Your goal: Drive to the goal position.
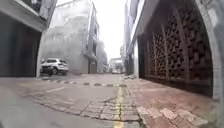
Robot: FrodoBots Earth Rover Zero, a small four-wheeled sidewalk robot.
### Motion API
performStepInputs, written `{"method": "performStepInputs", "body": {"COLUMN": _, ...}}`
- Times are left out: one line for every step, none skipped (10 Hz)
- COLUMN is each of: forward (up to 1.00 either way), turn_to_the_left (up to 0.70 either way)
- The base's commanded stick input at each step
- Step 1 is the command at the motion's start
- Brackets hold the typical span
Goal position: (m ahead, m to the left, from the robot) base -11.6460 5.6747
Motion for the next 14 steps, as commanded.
{"method": "performStepInputs", "body": {"forward": 0.46, "turn_to_the_left": 0.37}}
{"method": "performStepInputs", "body": {"forward": 0.46, "turn_to_the_left": 0.01}}
{"method": "performStepInputs", "body": {"forward": 0.46, "turn_to_the_left": 0.0}}
{"method": "performStepInputs", "body": {"forward": 0.46, "turn_to_the_left": 0.0}}
{"method": "performStepInputs", "body": {"forward": 0.46, "turn_to_the_left": 0.0}}
{"method": "performStepInputs", "body": {"forward": 0.46, "turn_to_the_left": 0.0}}
{"method": "performStepInputs", "body": {"forward": 0.46, "turn_to_the_left": 0.0}}
{"method": "performStepInputs", "body": {"forward": 0.46, "turn_to_the_left": 0.0}}
{"method": "performStepInputs", "body": {"forward": 0.46, "turn_to_the_left": 0.0}}
{"method": "performStepInputs", "body": {"forward": 0.46, "turn_to_the_left": 0.0}}
{"method": "performStepInputs", "body": {"forward": 0.46, "turn_to_the_left": 0.0}}
{"method": "performStepInputs", "body": {"forward": 0.46, "turn_to_the_left": 0.0}}
{"method": "performStepInputs", "body": {"forward": 0.46, "turn_to_the_left": 0.0}}
{"method": "performStepInputs", "body": {"forward": 0.46, "turn_to_the_left": 0.0}}
